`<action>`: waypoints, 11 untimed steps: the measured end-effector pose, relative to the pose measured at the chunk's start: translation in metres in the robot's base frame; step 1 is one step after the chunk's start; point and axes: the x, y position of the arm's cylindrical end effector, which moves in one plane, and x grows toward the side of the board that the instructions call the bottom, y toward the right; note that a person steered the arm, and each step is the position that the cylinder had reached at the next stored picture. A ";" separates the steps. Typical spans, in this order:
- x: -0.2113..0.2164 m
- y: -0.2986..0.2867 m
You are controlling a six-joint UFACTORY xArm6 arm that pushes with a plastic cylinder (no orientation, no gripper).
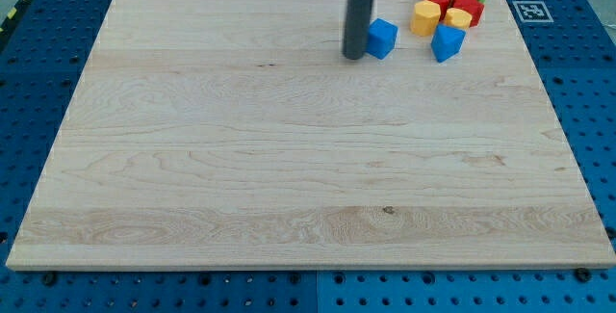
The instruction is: Push the blue cube into the yellow hexagon
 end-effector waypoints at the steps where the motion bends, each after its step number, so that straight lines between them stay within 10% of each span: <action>1: -0.017 -0.012; 11: -0.001 0.049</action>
